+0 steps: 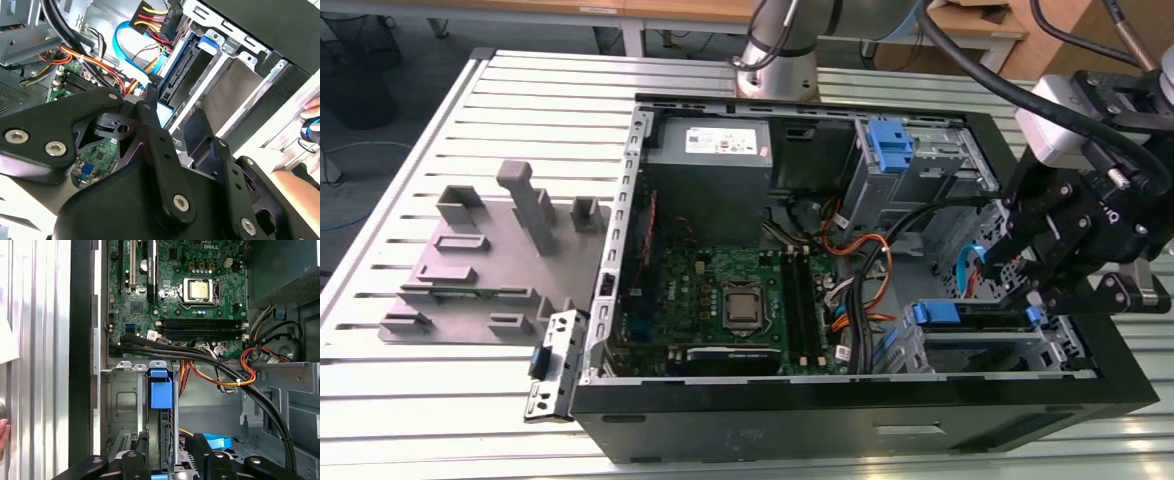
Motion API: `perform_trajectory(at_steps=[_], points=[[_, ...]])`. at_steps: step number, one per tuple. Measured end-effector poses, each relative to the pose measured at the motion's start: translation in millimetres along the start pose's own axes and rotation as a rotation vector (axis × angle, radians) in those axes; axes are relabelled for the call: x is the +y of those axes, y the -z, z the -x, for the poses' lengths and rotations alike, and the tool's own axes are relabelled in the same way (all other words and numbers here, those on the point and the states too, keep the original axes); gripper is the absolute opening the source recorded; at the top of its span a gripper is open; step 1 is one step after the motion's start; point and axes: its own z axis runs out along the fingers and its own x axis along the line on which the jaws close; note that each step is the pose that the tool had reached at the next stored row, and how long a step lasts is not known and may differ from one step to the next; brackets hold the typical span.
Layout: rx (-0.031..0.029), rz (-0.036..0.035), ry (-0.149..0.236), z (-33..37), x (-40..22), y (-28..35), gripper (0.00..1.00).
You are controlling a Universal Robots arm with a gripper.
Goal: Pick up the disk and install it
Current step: 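Insert the first disk wire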
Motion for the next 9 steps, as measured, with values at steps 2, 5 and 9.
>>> perform_trajectory(at_steps=[2,5,9], points=[[-0.0017,0.0001,0.001,0.1,0.0,0.2,0.48],[-0.0022,0.0003,0.003,0.6,0.1,0.6,0.48],[-0.0024,0.0006,0.007,4.0,0.1,0.3,0.48]])
